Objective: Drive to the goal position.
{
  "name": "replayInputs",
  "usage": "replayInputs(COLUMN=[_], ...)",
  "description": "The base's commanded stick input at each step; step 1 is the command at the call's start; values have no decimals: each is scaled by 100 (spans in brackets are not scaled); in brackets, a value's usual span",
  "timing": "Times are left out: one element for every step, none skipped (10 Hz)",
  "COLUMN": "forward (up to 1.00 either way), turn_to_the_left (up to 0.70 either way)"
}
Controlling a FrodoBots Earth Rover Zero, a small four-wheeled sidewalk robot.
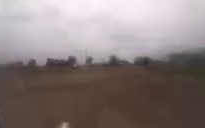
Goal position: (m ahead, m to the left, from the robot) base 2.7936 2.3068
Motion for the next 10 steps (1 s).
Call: replayInputs(forward=[70, 70, 70, 70, 70, 70, 70, 70, 70, 70], turn_to_the_left=[0, 0, 0, 0, 0, 0, 0, 0, 0, 0])
